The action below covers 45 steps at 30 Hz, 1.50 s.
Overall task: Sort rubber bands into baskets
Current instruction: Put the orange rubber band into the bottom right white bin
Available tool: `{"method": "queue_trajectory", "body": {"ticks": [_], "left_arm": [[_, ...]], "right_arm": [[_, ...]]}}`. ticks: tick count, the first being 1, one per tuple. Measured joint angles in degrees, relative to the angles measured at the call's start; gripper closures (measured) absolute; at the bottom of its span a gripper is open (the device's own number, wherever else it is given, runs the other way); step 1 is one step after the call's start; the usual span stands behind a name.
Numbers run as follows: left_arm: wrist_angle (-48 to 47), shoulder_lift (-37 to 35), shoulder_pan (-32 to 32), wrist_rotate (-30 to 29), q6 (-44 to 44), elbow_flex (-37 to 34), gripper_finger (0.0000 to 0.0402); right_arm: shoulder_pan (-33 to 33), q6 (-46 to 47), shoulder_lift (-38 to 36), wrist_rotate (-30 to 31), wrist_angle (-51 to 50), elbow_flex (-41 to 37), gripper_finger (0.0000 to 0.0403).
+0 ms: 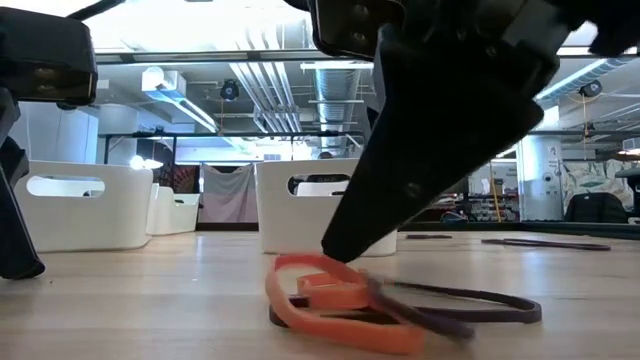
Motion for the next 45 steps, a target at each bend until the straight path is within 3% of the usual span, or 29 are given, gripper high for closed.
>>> {"method": "queue_trajectory", "body": {"ticks": [9,16,34,39,45], "left_arm": [[0.04,0.02,0.0,-0.92,-0.01,0.0,0.0248],[0.32,0.02,0.0,-0.96,-0.01,0.0,0.0248],[1.92,0.7,0.0,-0.42,0.06,0.02,0.0248],[2.13,0.7,0.0,-0.24,0.06,0.02,0.0248],[2.39,0.7,0.0,-0.08,0.06,0.02,0.0248]], "right_arm": [[-0.99,-1.91,0.04,0.62,0.53,-0.57,0.0284],[-1.4,-2.11,0.55,0.64,2.98,-0.82,0.0279],[-1.4,-1.36,2.51,-3.31,5.07,1.1,0.0343],[-1.4,3.38,2.17,-7.92,2.85,2.76,0.0361],[-1.4,4.72,1.92,-8.42,-4.88,7.18,0.039]]}}
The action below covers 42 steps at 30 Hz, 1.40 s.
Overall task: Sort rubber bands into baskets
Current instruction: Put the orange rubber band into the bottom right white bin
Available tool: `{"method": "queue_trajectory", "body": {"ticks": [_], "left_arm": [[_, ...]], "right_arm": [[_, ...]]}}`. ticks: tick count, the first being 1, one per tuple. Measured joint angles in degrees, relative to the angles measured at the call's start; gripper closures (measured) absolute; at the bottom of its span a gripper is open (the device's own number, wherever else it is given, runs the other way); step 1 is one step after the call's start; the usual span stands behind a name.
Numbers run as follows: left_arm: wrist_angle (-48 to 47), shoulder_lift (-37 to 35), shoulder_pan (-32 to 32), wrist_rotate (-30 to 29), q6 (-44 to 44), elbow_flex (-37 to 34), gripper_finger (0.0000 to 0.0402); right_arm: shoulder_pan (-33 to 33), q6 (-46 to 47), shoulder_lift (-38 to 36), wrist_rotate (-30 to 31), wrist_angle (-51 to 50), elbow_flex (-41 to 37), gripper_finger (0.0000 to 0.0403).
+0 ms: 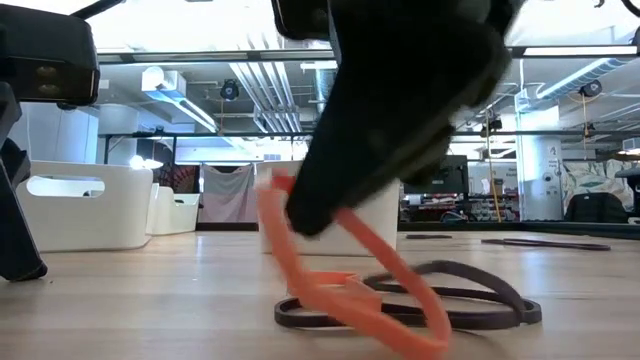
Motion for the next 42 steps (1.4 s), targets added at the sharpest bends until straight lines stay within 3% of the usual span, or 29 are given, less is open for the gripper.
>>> {"method": "queue_trajectory", "body": {"ticks": [9,16,20,24,28,34,42], "left_arm": [[1.64,0.07,0.0,0.09,-0.02,0.0,0.0248],[4.55,0.16,0.0,-0.24,-0.05,-0.02,0.0248],[8.7,0.17,-0.22,-0.26,0.7,-0.02,0.0248],[11.49,0.17,-0.31,-0.75,2.3,-0.02,0.0248],[12.16,0.17,-0.41,-0.95,2.36,-0.02,0.0248],[13.13,0.56,-1.22,-1.08,1.38,-0.02,0.0248],[12.95,1.07,-1.5,-1.15,0.25,-0.02,0.0248]], "right_arm": [[-0.59,-5.89,-1.64,1.35,-17.56,13.74,0.0393],[-4.72,-11.7,-2.1,14.35,-47.95,28.65,0.0393],[-10.53,-13.69,-2.21,17.65,-56.14,31.49,0.0393],[-17.49,-17.23,-2.21,15.15,-53.38,29.12,0.0393],[-23.81,-16.99,-2.12,9.84,-44.52,22.18,0.0393],[-28.28,-13.68,-2.07,7.5,-35.84,11.99,0.0387],[-28.61,-9.34,-1.99,7.47,-34.71,8.18,0.0309]]}}
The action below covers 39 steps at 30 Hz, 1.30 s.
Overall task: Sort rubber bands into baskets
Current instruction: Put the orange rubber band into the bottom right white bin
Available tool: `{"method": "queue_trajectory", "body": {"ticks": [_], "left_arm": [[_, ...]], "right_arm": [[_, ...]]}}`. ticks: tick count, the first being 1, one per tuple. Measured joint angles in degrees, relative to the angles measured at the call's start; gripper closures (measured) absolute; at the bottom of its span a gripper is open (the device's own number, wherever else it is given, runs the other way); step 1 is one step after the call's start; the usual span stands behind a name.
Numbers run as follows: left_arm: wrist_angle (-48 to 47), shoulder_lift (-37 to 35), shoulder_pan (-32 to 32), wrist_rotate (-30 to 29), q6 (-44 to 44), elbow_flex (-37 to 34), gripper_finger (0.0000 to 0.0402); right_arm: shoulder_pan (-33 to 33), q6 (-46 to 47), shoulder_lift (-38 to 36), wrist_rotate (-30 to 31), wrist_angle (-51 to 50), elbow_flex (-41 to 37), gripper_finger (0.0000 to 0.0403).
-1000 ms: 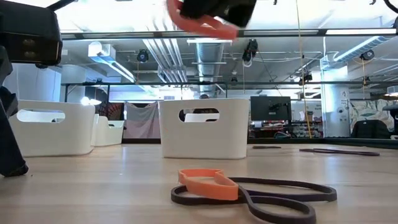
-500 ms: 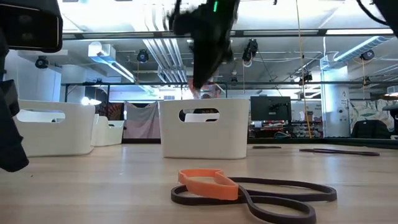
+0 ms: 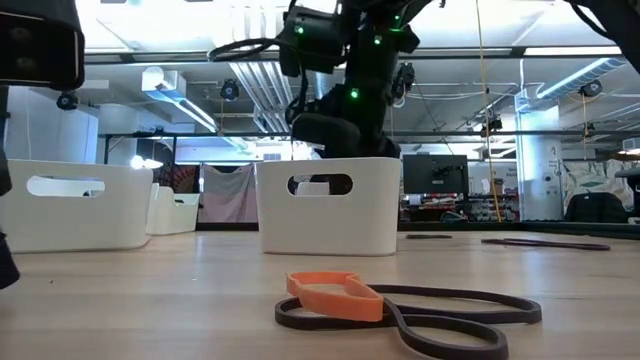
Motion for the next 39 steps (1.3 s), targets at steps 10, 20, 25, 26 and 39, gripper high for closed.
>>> {"method": "queue_trajectory", "body": {"ticks": [10,20,25,26,39], "left_arm": [[0.17,-0.01,1.13,-0.08,1.87,0.0,0.0248],[0.08,-0.01,1.91,-0.1,3.4,0.0,0.0248],[0.22,0.76,1.87,-0.1,3.3,-0.09,0.0248],[0.43,0.76,1.87,-0.1,3.26,-0.09,0.0248],[1.53,0.79,1.83,1.01,3.64,-0.09,0.0248]], "right_arm": [[1.3,-2.78,-0.52,0.11,-8.89,14.86,0.0231],[16.66,-14.5,-0.69,0.09,-6.35,26.23,0.0233],[24.33,-13.82,1.64,0.42,-0.79,21.63,0.0245],[25.28,-13.74,2.46,0.46,0.38,20.31,0.0247],[27.88,-8.4,14.9,-0.94,1.43,17.35,0.0257]]}}
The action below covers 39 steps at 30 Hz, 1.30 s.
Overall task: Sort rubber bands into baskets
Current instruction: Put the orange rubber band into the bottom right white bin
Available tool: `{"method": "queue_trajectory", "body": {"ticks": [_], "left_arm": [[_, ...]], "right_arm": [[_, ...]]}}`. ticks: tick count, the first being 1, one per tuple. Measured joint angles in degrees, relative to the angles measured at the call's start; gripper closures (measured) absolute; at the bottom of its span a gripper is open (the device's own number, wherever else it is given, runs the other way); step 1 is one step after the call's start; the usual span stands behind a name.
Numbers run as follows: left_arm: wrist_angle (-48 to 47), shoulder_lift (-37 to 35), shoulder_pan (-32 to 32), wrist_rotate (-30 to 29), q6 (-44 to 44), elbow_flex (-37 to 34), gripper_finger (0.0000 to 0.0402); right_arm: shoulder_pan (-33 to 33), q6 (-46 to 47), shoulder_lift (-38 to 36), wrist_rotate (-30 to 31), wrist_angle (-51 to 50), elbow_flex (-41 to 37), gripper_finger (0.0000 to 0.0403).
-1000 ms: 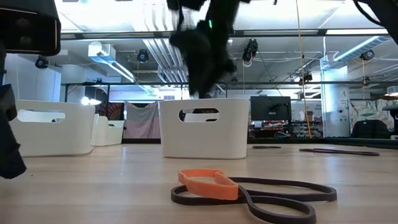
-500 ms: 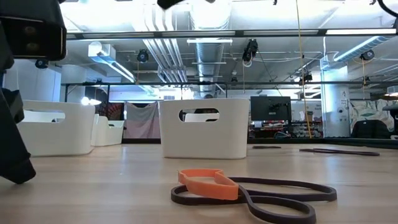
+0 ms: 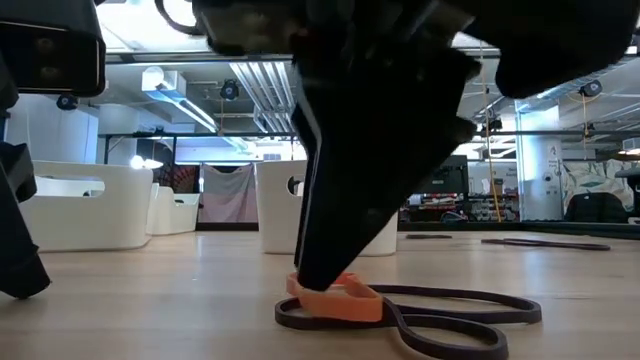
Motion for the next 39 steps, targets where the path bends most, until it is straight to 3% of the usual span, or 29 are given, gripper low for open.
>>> {"method": "queue_trajectory", "body": {"ticks": [5,10,21,29,35,39], "left_arm": [[-0.18,0.0,-0.11,0.32,0.0,0.0,0.0248],[-0.29,0.0,-0.13,0.32,0.0,0.0,0.0248],[-0.37,0.04,-0.13,-0.85,0.0,0.0,0.0248],[-0.28,0.04,-0.05,-1.1,0.0,0.0,0.0248],[-0.42,0.04,0.0,-1.15,0.17,0.0,0.0248],[-0.36,0.04,-0.02,-1.15,0.42,0.0,0.0248]], "right_arm": [[-1.42,-1.93,1.73,-4.44,0.11,0.34,0.0257],[-1.74,-2.17,2.25,-4.8,0.28,0.17,0.0266],[-2.24,-2.34,2.17,-4.12,0.04,0.07,0.0388],[-3.3,-4.02,0.74,-4.34,-11.8,10.26,0.0391],[-6.32,-10.72,-2.56,6.95,-29.75,20.6,0.0391],[-11.17,-12.84,-4.39,10.79,-30.91,22.5,0.0391]]}}
